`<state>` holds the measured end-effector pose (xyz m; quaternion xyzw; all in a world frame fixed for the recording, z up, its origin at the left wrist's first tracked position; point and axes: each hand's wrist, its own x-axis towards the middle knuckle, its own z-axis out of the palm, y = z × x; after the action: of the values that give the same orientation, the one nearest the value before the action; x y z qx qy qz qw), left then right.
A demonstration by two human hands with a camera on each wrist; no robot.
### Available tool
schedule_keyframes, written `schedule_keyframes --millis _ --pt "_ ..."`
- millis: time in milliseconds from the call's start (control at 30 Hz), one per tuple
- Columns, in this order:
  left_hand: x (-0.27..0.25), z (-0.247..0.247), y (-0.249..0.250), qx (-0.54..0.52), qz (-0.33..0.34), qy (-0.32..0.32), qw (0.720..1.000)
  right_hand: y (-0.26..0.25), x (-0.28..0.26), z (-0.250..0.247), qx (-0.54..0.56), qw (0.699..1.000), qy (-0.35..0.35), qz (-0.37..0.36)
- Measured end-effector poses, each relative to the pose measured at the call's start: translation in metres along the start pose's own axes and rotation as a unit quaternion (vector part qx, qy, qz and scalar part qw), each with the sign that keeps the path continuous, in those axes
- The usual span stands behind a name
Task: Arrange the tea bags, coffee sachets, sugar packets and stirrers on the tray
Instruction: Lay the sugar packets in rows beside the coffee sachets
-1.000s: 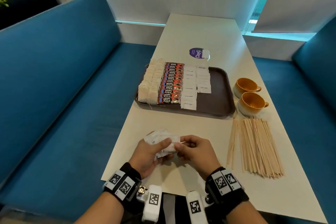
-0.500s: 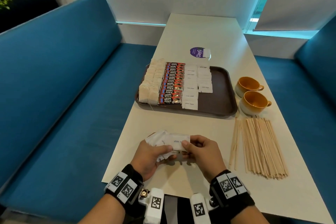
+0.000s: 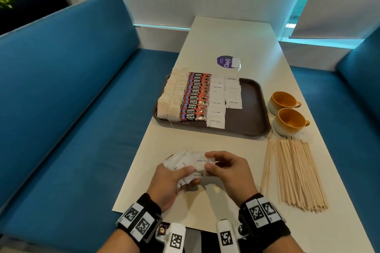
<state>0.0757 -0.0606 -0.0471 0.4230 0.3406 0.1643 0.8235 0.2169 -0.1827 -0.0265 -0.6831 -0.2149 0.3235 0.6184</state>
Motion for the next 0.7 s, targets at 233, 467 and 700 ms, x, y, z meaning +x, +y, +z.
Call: schedule_keyframes --millis 233,467,700 --pt "0.001 -0.003 0.002 -0.033 -0.02 -0.001 0.999 -0.043 0.051 -0.03 0.048 0.996 0.069 -0.029" --pt "0.007 -0.001 0.006 -0.069 -0.041 -0.014 0.997 -0.067 0.146 -0.095 -0.012 0.991 0.123 0.052" --pt "0.007 -0.001 0.007 -0.042 -0.044 -0.014 0.998 -0.047 0.199 -0.115 -0.164 0.974 0.122 0.093"
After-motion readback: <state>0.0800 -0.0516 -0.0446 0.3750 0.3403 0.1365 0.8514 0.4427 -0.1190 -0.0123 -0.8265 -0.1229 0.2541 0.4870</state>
